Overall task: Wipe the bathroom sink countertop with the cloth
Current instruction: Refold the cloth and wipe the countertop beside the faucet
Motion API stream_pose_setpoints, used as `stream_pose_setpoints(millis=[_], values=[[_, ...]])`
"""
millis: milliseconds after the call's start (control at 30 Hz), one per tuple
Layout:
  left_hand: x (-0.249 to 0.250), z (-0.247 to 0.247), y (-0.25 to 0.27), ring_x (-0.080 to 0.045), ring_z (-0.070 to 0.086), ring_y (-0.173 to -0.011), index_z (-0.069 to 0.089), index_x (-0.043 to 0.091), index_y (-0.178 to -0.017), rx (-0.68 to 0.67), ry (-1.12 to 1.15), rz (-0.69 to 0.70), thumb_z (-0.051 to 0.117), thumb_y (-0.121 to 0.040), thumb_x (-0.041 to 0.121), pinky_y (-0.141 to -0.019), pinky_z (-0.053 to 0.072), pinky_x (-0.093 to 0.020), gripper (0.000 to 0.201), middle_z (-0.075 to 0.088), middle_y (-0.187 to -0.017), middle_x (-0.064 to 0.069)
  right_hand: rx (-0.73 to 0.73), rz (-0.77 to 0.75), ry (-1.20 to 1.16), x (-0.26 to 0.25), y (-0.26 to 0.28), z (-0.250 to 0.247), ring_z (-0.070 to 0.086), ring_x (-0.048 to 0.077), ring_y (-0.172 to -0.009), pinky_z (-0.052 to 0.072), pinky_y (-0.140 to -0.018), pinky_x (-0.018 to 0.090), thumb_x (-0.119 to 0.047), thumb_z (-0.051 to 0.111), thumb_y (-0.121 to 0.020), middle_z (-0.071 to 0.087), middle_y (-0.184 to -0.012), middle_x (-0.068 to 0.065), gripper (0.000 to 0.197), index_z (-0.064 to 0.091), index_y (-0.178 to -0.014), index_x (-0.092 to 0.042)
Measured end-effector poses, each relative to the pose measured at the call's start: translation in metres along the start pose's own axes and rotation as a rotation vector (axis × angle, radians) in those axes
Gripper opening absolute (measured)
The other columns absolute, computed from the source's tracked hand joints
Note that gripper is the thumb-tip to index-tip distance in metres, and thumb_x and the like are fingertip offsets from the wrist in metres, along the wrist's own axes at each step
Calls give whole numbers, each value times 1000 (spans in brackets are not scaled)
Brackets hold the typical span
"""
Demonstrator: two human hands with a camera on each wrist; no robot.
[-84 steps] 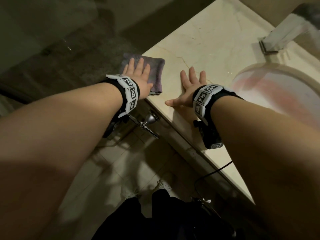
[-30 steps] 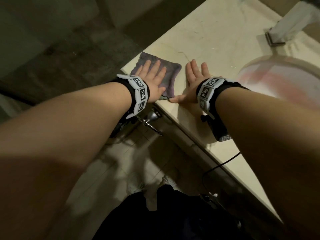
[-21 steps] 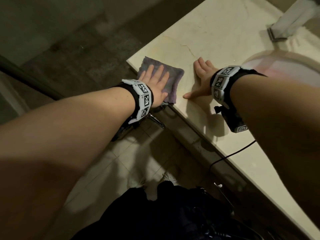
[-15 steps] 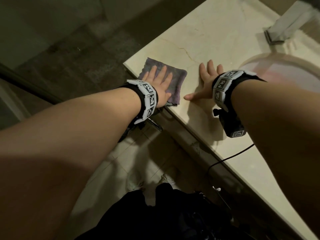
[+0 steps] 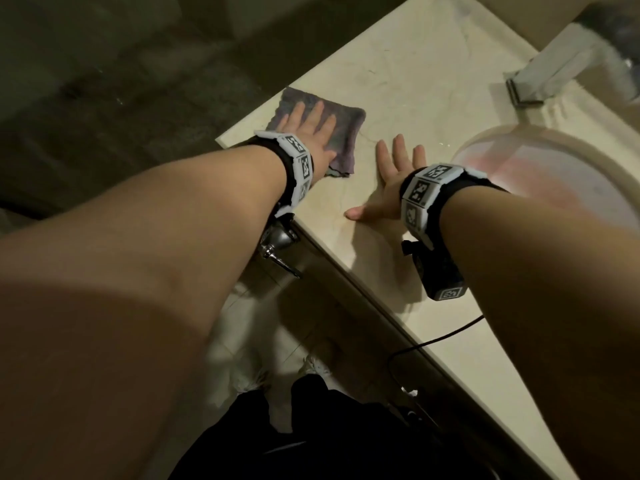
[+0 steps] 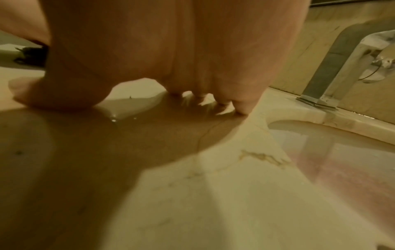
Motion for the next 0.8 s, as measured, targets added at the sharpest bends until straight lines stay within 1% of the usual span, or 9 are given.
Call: stream_pose_setpoints(millis=[67, 200, 367, 533, 633, 800], values=[[-7, 1, 4, -32, -7, -149, -2, 16, -153, -3, 24, -17, 26, -103, 31, -120, 3, -41, 59, -11, -161, -6, 1, 3, -4, 1, 1, 0, -19, 34, -147, 0, -119, 53, -78, 57, -66, -28, -158, -1, 125, -21, -150, -27], [-37, 5, 17, -32, -5, -149, 0, 13, -153, 3, 72, -70, 24, -104, 23, -120, 4, -41, 56, -9, -161, -7, 1, 9, 2, 0, 2, -1, -19, 33, -147, 2, -119, 54, -77, 59, -65, -28, -158, -1, 126, -22, -149, -28], [-68, 17, 40, -32, -8, -148, 0, 11, -153, 7, 132, -108, 25, -104, 18, -120, 1, -40, 55, -11, -161, -7, 28, 8, 23, -2, 4, -2, -16, 34, -148, 3, -120, 52, -77, 58, -66, -26, -159, 1, 126, -20, -150, -25], [-72, 28, 59, -32, -12, -148, -2, 10, -153, -16, 172, -126, 28, -103, 10, -120, 0, -41, 58, -13, -161, -7, 12, 4, 51, -3, 3, -4, -14, 35, -148, 5, -119, 54, -80, 57, -63, -25, -159, 2, 128, -21, -150, -25], [-72, 28, 57, -33, -12, -148, -2, 10, -153, -19, 156, -133, 29, -102, 10, -120, 1, -41, 59, -13, -161, -7, 12, 8, 47, -4, 3, -3, -14, 35, -148, 5, -119, 54, -80, 57, -63, -25, -159, 2, 129, -21, -150, -25], [-70, 15, 39, -33, -8, -148, 0, 9, -153, -14, 85, -110, 26, -104, 16, -121, 3, -41, 56, -11, -161, -8, 14, 17, -8, -5, 7, -2, -18, 34, -147, 2, -120, 53, -72, 61, -69, -26, -159, 1, 125, -20, -150, -24]])
Point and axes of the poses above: each hand's wrist, its own y-axis away from the middle knuckle, its own z-axis out of the palm, x = y × z, the point moved 8 cm from there along -y, towards the middle knuckle
